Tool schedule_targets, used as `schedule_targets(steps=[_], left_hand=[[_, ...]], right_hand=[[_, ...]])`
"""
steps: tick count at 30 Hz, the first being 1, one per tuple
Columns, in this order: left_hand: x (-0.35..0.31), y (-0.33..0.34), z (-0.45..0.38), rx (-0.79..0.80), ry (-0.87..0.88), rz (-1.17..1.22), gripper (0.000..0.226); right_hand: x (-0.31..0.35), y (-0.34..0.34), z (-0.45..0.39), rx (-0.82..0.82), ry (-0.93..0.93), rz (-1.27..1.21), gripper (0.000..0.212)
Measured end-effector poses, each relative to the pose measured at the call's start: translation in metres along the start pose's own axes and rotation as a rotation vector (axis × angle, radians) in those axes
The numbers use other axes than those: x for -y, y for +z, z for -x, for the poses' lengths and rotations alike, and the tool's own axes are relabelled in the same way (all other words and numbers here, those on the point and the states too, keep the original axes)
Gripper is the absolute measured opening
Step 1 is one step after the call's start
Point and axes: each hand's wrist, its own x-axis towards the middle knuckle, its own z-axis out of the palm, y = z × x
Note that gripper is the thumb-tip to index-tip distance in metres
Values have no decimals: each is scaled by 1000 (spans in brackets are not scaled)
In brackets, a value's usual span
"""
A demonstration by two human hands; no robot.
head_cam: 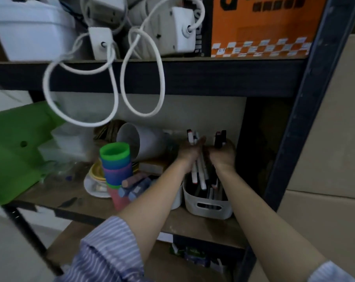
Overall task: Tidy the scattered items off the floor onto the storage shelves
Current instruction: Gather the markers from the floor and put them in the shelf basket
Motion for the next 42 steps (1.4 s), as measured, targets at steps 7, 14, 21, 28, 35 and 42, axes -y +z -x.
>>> schedule_targets(steps=[7,14,21,28,35,42], left_hand=[[37,26,-19,220,-67,-357,54],[32,20,-6,440,-45,-673,49],[28,5,7,421,-28,-953,37],[13,-2,34,410,-18,-1071,31],[6,-5,64,198,120,-1023,26],[25,-26,105,28,153,-791,13]], right_hand=[[-51,-1,-11,-25,100,196,53],[-60,-6,-6,162,241,623,51],[-35,-20,10,301,125,765,40],[-30,-29,25,271,93,656,29],[-12,-50,49,347,68,528,51],[-10,-63,80,427,-147,391,46]])
